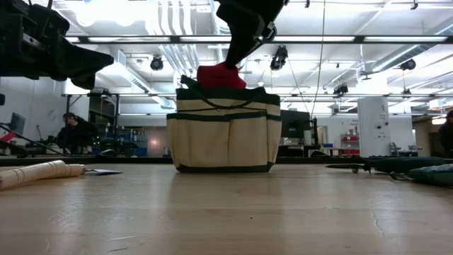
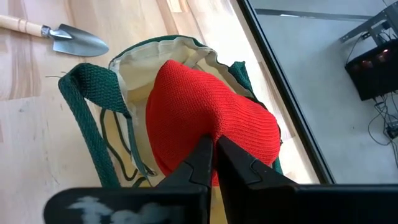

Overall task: Pick & Place Garden tools in Gardening bag
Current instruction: Put the red gloves into the light brown gardening bag, then put the bottom green shear scissors into the light brown gardening bag

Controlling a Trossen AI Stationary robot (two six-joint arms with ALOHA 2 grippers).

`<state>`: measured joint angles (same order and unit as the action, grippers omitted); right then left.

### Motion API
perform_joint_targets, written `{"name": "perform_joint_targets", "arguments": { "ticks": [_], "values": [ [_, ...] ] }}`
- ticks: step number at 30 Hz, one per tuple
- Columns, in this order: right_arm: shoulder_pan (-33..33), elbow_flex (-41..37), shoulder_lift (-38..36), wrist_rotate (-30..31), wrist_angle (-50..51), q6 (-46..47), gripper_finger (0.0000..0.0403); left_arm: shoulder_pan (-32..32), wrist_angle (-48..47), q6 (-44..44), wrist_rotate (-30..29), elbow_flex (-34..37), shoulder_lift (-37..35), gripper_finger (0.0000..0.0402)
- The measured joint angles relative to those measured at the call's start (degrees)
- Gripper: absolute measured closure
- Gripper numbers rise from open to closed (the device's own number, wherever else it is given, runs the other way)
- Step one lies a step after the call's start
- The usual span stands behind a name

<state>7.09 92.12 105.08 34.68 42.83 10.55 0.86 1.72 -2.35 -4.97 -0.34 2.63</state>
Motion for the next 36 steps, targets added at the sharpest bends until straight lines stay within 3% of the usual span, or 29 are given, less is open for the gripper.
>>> {"name": "perform_joint_targets", "arguments": {
  "ticks": [19, 25, 36],
  "values": [
    [0.7, 0.0, -0.7, 2.9, 1.3, 0.6, 0.0248, 0.0, 0.0, 0.0, 0.0, 0.0, 0.0, 0.0364],
    [3.4, 0.0, -1.9, 2.8, 6.2, 1.0, 0.0239, 0.0, 0.0, 0.0, 0.0, 0.0, 0.0, 0.0364],
    [11.6, -0.3, -2.6, 1.2, 18.8, 9.3, 0.0261, 0.0, 0.0, 0.0, 0.0, 0.0, 0.0, 0.0364]
  ]
}}
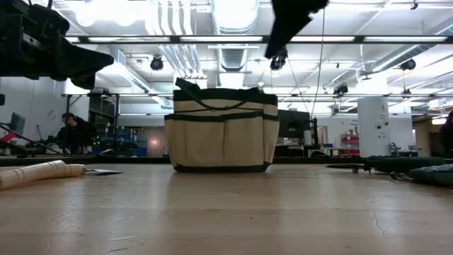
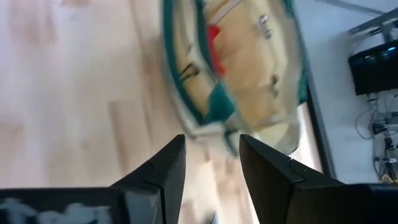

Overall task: Pick & Place Garden tools in Gardening bag
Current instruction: Put the bottom green shear scissors into the light brown gardening bag

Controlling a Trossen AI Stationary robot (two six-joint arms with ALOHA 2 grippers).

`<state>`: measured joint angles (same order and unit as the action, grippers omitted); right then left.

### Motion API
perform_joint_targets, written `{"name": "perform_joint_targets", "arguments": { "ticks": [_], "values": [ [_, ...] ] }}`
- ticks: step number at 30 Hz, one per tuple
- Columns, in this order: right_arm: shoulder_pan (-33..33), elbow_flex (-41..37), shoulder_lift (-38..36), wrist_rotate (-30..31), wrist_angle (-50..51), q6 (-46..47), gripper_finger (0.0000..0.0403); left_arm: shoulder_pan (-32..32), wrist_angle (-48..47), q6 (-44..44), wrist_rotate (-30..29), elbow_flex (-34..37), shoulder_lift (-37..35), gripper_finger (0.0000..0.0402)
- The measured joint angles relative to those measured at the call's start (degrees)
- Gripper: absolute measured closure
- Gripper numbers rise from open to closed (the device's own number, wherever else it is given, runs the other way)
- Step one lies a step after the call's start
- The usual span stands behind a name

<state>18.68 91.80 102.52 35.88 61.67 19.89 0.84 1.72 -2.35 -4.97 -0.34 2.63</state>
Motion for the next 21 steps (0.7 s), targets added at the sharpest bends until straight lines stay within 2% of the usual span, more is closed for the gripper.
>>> {"name": "perform_joint_targets", "arguments": {
  "ticks": [4, 12, 17, 21],
  "values": [
    [3.0, -0.3, 0.0, -2.7, 2.8, 2.5, 0.0264, 0.0, 0.0, 0.0, 0.0, 0.0, 0.0, 0.0364],
    [6.6, -4.2, 0.0, -3.7, 2.7, 11.0, 0.0266, 0.0, 0.0, 0.0, 0.0, 0.0, 0.0, 0.0364],
    [4.9, -9.5, 0.0, -11.1, 2.7, 23.0, 0.0271, 0.0, 0.0, 0.0, 0.0, 0.0, 0.0, 0.0364],
    [3.1, -13.7, 0.0, -17.0, 2.7, 27.8, 0.0268, 0.0, 0.0, 0.0, 0.0, 0.0, 0.0, 0.0364]
  ]
}}
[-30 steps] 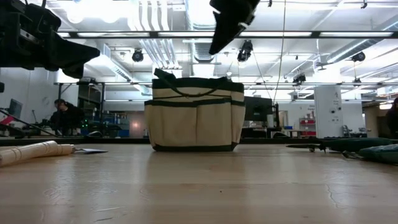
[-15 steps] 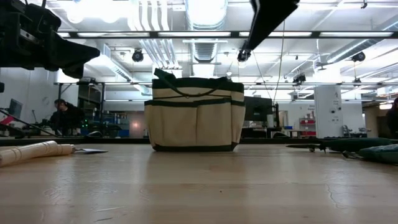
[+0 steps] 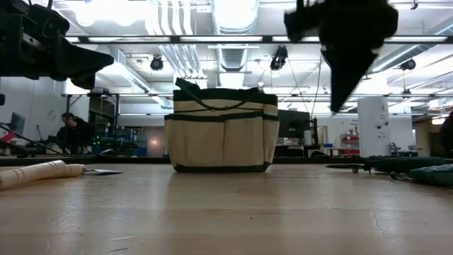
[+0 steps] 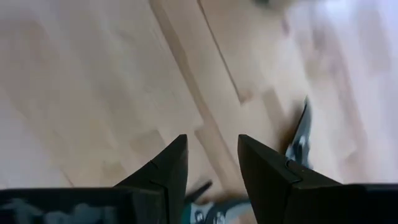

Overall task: Pick & Place Garden tools in Gardening bag
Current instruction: Put the bottom green shear scissors into the light brown gardening bag

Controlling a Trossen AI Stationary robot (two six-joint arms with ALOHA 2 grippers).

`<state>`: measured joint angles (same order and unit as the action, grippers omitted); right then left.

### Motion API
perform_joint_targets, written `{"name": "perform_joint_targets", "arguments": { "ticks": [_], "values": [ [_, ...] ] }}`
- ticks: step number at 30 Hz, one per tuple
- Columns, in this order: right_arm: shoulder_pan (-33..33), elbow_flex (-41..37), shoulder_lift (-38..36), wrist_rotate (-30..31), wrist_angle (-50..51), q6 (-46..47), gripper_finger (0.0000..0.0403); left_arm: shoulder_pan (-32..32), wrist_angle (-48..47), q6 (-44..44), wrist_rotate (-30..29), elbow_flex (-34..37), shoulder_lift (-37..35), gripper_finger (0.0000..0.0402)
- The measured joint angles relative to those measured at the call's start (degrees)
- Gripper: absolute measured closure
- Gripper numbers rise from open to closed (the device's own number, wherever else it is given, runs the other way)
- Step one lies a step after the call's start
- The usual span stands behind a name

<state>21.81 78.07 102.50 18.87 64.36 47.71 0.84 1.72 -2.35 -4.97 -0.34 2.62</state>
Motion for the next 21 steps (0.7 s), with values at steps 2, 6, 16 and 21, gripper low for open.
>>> {"name": "perform_joint_targets", "arguments": {
  "ticks": [2, 6, 16, 21],
  "values": [
    [-0.7, -1.8, 0.0, -2.1, 0.0, 1.9, 0.027, 0.0, 0.0, 0.0, 0.0, 0.0, 0.0, 0.0364],
    [-2.1, -5.0, 0.0, -6.5, 0.0, 6.3, 0.0276, 0.0, 0.0, 0.0, 0.0, 0.0, 0.0, 0.0364],
    [-4.4, -11.6, 0.0, -12.9, -0.9, 10.9, 0.0274, 0.0, 0.0, 0.0, 0.0, 0.0, 0.0, 0.0364],
    [-4.3, -14.4, 0.0, -13.8, -4.6, 11.3, 0.0265, 0.0, 0.0, 0.0, 0.0, 0.0, 0.0, 0.0364]
  ]
}}
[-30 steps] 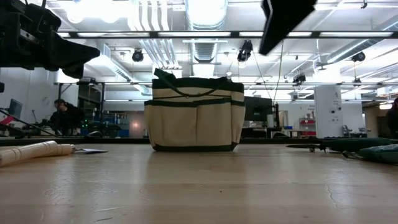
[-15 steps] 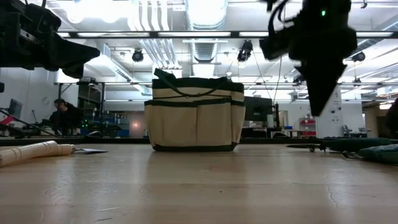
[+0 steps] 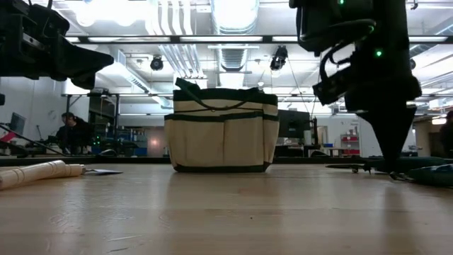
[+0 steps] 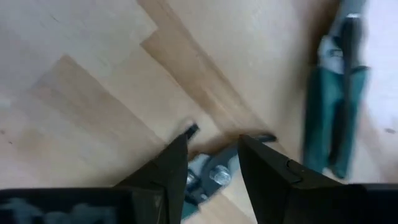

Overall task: Pick & Place Garden tools in Gardening bag
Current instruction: Put the bottom green shear scissors into the light brown gardening bag

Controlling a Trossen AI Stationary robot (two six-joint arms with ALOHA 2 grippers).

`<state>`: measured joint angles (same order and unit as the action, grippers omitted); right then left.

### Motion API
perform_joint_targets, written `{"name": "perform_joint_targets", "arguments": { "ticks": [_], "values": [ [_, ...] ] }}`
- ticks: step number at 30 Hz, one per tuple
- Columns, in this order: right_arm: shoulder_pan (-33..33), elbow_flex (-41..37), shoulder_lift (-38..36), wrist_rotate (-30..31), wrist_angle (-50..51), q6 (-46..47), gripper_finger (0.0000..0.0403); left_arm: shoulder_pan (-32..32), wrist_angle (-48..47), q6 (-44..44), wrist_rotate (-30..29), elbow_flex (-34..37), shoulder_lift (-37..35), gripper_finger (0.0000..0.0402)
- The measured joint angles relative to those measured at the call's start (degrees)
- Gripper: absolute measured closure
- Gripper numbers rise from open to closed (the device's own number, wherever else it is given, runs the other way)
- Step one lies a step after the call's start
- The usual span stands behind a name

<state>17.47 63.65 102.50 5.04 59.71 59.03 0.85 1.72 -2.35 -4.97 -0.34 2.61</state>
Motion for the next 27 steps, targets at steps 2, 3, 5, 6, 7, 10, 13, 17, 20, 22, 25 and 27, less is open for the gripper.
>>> {"name": "perform_joint_targets", "arguments": {
  "ticks": [2, 3, 5, 6, 7, 10, 13, 17, 20, 22, 25, 27],
  "values": [
    [-0.1, -1.4, 0.0, -0.6, -2.4, 0.1, 0.0262, 0.0, 0.0, 0.0, 0.0, 0.0, 0.0, 0.0364],
    [-0.1, -2.0, 0.0, -0.6, -3.4, -0.1, 0.0261, 0.0, 0.0, 0.0, 0.0, 0.0, 0.0, 0.0364],
    [-0.1, -2.7, 0.0, -0.6, -4.3, 0.0, 0.0262, 0.0, 0.0, 0.0, 0.0, 0.0, 0.0, 0.0364],
    [0.0, -3.0, 0.0, -0.6, -4.4, 0.2, 0.0263, 0.0, 0.0, 0.0, 0.0, 0.0, 0.0, 0.0364],
    [0.0, -3.3, 0.0, -0.7, -4.4, 0.4, 0.0265, 0.0, 0.0, 0.0, 0.0, 0.0, 0.0, 0.0364],
    [0.0, -4.2, 0.0, -0.9, -5.7, 0.6, 0.027, 0.0, 0.0, 0.0, 0.0, 0.0, 0.0, 0.0364],
    [0.0, -5.1, -0.1, -1.5, -7.5, 0.4, 0.0275, 0.0, 0.0, 0.0, 0.0, 0.0, 0.0, 0.0364],
    [0.0, -5.5, -0.2, -1.6, -8.1, 0.3, 0.0285, 0.0, 0.0, 0.0, 0.0, 0.0, 0.0, 0.0364],
    [0.0, -5.0, -0.1, -1.6, -8.1, -0.3, 0.03, 0.0, 0.0, 0.0, 0.0, 0.0, 0.0, 0.0364],
    [0.0, -4.4, 0.0, -1.7, -8.1, -0.9, 0.0313, 0.0, 0.0, 0.0, 0.0, 0.0, 0.0, 0.0364],
    [0.0, -3.7, 0.0, -1.6, -8.7, -2.0, 0.0341, 0.0, 0.0, 0.0, 0.0, 0.0, 0.0, 0.0364],
    [0.0, -3.6, 0.0, -1.6, -9.1, -2.9, 0.0361, 0.0, 0.0, 0.0, 0.0, 0.0, 0.0, 0.0364]
  ]
}}
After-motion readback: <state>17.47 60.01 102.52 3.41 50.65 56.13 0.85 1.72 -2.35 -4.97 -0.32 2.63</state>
